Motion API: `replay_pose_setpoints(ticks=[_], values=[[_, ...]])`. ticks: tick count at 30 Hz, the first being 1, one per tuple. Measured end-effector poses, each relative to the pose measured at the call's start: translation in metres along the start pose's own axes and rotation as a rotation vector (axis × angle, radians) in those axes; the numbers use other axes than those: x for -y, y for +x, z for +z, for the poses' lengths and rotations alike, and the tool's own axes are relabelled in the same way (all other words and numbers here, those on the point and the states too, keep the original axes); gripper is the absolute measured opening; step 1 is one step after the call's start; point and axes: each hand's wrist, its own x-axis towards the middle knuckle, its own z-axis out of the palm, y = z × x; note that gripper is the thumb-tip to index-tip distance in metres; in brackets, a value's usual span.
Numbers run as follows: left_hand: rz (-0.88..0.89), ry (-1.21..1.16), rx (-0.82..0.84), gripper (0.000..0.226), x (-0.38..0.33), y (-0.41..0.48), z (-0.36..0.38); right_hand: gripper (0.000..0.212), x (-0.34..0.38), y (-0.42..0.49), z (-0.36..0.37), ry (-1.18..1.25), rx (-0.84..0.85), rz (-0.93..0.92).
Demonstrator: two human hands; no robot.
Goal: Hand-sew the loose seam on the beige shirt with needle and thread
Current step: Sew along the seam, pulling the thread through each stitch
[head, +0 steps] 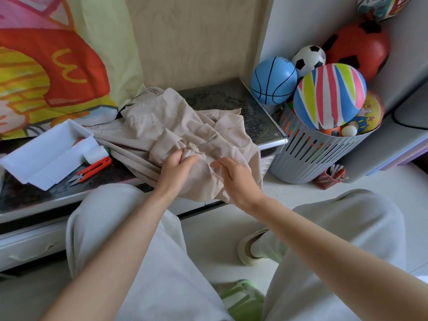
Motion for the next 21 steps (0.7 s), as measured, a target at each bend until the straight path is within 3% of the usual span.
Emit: replay_pose_setpoints(ticks=[8, 21], values=[[0.022, 0.026, -0.023, 0.038, -0.001, -0.002, -0.004, 0.020, 0.005, 0.002, 0.008, 0.042, 0.008, 0.026], [0.127, 0.088, -0.059, 0.027, 0.010, 0.005, -0.006, 0.014, 0.019, -0.001, 0.011, 0.008, -0.055, 0.040]])
